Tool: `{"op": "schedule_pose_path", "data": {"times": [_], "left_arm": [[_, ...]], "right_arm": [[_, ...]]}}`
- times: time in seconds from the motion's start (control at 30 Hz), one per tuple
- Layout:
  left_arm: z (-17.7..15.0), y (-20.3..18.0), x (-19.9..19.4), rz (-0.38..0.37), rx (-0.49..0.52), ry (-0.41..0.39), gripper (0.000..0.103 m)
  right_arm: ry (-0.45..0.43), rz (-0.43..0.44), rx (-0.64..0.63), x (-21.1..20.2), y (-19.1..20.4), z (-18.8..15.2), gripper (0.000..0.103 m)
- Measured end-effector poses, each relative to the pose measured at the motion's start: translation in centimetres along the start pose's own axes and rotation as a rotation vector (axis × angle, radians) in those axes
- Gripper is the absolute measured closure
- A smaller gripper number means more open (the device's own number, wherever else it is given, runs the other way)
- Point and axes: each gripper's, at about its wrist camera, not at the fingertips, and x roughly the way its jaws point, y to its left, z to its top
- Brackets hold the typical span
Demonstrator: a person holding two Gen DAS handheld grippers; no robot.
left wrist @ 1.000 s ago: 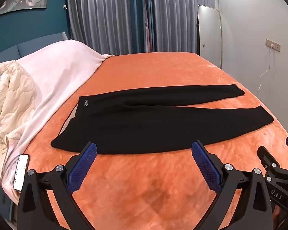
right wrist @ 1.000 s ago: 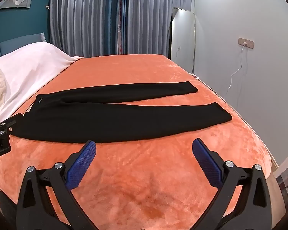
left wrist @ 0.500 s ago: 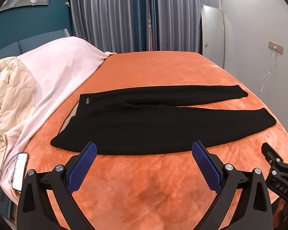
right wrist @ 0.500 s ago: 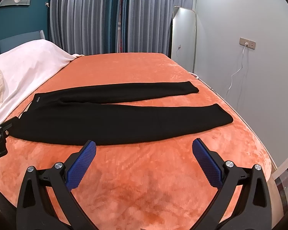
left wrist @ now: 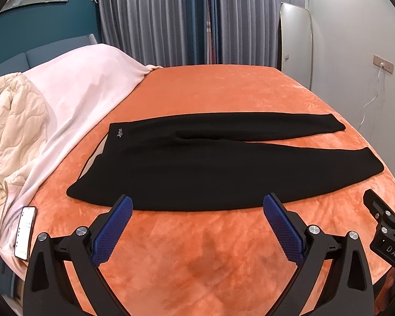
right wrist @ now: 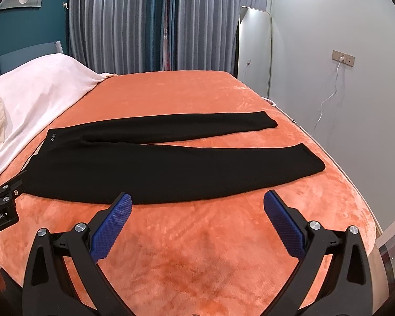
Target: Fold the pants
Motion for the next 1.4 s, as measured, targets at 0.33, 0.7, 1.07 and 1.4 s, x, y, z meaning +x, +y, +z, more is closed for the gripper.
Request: {"op": "schedule_pose_path", "data": {"times": [0.33, 0.7, 1.07, 1.4], "left_arm": [[0.7, -0.7, 1.5, -0.003, 0.015, 0.026, 0.005], [1.3, -0.6, 2.4, 0.003, 0.023, 0.022, 0.005], [1.8, -0.7, 3.4, -0.004, 0.006, 0.037, 0.005], [2.0, -0.3, 4.6, 0.01, 0.011, 0.054, 0.005]], "right_arm": [[0.018, 0.003, 0.007, 1.3, -0.2, 0.4, 0.005], [0.026, 0.003, 0.0, 2.2, 0.0, 1.1, 0.005], [0.038, 0.004, -0.005, 3.2, 0.0, 1.3, 0.005], [0.054, 0.01, -0.01, 4.3, 0.4, 1.3, 0.005]]}}
